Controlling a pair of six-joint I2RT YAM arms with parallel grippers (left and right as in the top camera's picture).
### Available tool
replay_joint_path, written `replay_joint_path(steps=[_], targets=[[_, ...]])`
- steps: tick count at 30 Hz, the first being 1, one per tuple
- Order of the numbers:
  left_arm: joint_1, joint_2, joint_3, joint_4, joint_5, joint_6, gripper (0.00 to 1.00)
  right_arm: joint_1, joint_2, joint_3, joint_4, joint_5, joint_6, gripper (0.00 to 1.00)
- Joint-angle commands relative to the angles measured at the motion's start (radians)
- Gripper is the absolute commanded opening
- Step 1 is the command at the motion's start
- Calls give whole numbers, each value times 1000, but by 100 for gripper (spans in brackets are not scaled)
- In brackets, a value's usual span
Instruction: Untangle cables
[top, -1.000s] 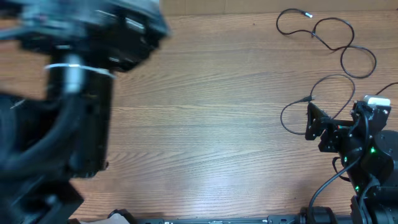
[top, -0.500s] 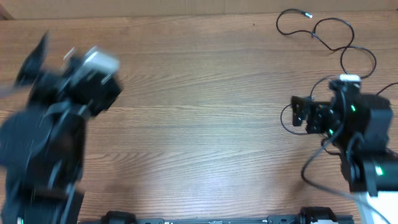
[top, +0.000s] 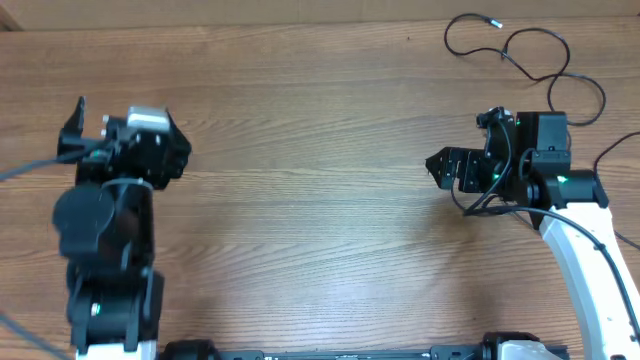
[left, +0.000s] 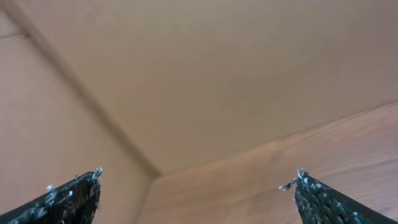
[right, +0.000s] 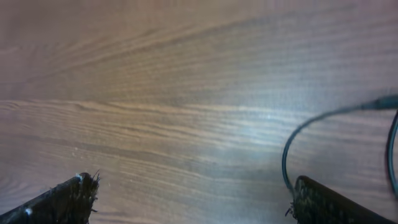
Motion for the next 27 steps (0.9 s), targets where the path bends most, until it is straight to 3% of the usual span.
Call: replay_joint_path(steps=[1,5,9,13,20,27], targets=[[24,26,-8,17,-96,3,100,4,-50,20,23,31,-27,100],[82,21,-8,-8,33,-178,100,4,-75,26,34,71,-27,100],[211,-8,-10,-9,274,-412,100,4,-80,26,24,76,-27,100],[293,-38,-10,24,333,-533,100,4,-80,26,24,76,-27,100],[306,-51,-37,20,320,-543,100,4,-80,26,29,76,-27,100],[291,-44,-37,-34,431,-542,100,4,-80,26,39,76,-27,100]])
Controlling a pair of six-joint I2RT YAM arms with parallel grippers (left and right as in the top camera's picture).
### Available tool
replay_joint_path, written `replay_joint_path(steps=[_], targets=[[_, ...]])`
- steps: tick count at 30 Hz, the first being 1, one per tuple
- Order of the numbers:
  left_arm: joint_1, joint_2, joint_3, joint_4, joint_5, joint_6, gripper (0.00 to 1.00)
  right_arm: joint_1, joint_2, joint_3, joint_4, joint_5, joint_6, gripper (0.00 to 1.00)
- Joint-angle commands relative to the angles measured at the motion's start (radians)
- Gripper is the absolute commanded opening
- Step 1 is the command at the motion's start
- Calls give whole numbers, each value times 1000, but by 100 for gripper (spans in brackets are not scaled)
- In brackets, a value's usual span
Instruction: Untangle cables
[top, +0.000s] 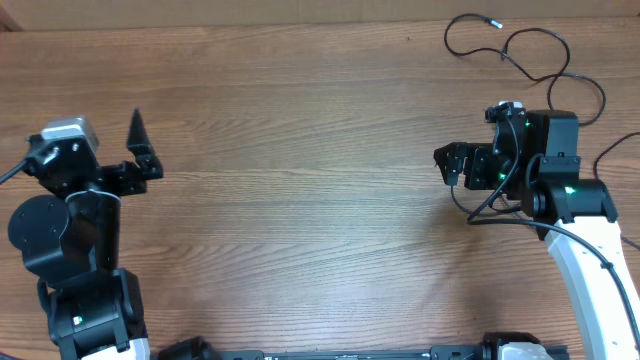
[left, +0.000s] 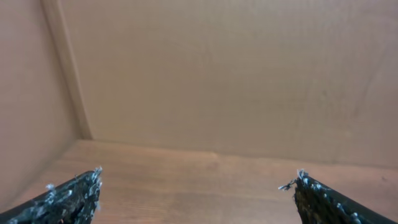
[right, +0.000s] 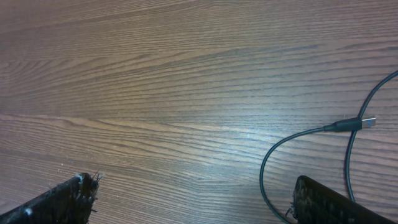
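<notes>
A thin black cable (top: 527, 40) lies in loose loops at the table's far right, running down toward my right arm. In the right wrist view one curve of it (right: 268, 157) ends in a small plug (right: 362, 122), just ahead of the right-hand finger. My right gripper (top: 447, 165) (right: 193, 190) hovers open over bare wood, left of that curve, holding nothing. My left gripper (top: 140, 150) (left: 196, 186) is open at the far left, far from the cable, facing a cardboard wall.
A brown cardboard wall (left: 217, 68) stands along the table's far edge and meets a side panel (left: 31, 93) at the left. The wooden tabletop (top: 300, 200) spreads between the two arms. Black arm wiring (top: 612, 150) hangs at the right edge.
My left arm has turned and sits further left, its wrist view now level on the wall. My right gripper has drawn back a little, so more of the cable and its plug show.
</notes>
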Motion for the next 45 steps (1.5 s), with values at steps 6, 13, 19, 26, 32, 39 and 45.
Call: replay_joint_path(steps=[6,13,19,26,32,39,45], targets=[[-15,-87,-44,-99,11,9,100,4,-17,25,1,6,-5,100],[-48,-332,-256,-68,16,-1,100,4,-17,25,-10,6,-5,100],[-67,-525,-464,37,5,-1,100,4,-17,26,-36,6,-5,100],[-67,-523,-482,5,-149,-4,100,4,-17,26,-62,6,31,100],[-67,-523,-482,-207,-168,-4,100,4,-17,26,-52,5,56,100],[-67,-523,-482,-581,-168,-4,100,4,-17,26,-40,6,56,100],[-67,-523,-482,-849,-179,6,100,4,-16,26,-39,6,55,100]])
